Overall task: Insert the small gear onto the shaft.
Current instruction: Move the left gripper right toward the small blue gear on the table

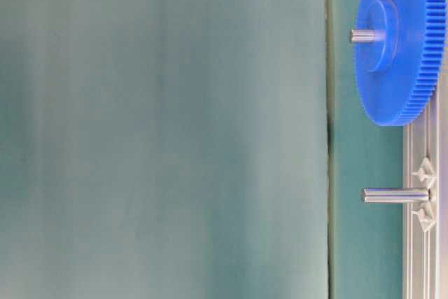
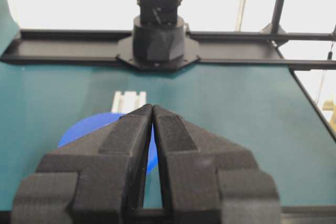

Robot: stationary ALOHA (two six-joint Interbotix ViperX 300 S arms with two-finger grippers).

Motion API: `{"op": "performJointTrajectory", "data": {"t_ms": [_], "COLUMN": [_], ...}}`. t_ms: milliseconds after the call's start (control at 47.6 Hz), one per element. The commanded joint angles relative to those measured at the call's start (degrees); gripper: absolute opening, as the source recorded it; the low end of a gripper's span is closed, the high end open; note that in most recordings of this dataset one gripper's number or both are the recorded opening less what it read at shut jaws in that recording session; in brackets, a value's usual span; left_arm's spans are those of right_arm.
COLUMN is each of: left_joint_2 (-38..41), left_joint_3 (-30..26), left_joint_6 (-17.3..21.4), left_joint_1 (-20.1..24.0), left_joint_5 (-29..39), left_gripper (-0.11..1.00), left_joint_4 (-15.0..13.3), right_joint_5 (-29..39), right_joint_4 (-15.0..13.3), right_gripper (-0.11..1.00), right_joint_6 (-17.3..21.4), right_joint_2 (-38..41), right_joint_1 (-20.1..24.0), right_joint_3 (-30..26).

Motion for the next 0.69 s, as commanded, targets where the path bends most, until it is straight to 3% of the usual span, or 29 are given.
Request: {"op": "performJointTrajectory", "data": {"t_ms": [0,63,126,252,673], "left_joint_2": [1.3,1.7,1.9,2.2,7.8], "left_joint_3": [0.1,0.0,-0.2,-0.8,-7.6], "left_joint_6": [-1.1,-1.5,-1.7,-1.8,-1.8], "left_joint_1": [-0.4,-0.4,-0.4,-0.5,-2.5], "left_joint_5": [-0.3,0.0,0.7,3.1,19.6], "left_gripper": [0.1,0.04,-0.03,-0.03,-0.03], "left_joint_4": [0.7,0.7,0.7,0.7,0.7], "right_joint_5": [0.0,0.8,2.3,5.3,7.9], "right_joint_4": [0.4,1.7,2.2,2.2,2.2], "right_gripper": [0.16,0.15,0.06,0.0,-0.01], "right_joint_6": [0.0,0.4,1.3,2.5,2.6], "right_joint_2": [0.8,0.8,0.9,0.6,0.1], "right_joint_1": [-0.4,-0.4,-0.4,-0.4,-0.4], "right_joint_3": [0.4,0.8,0.8,0.4,0.5]}}
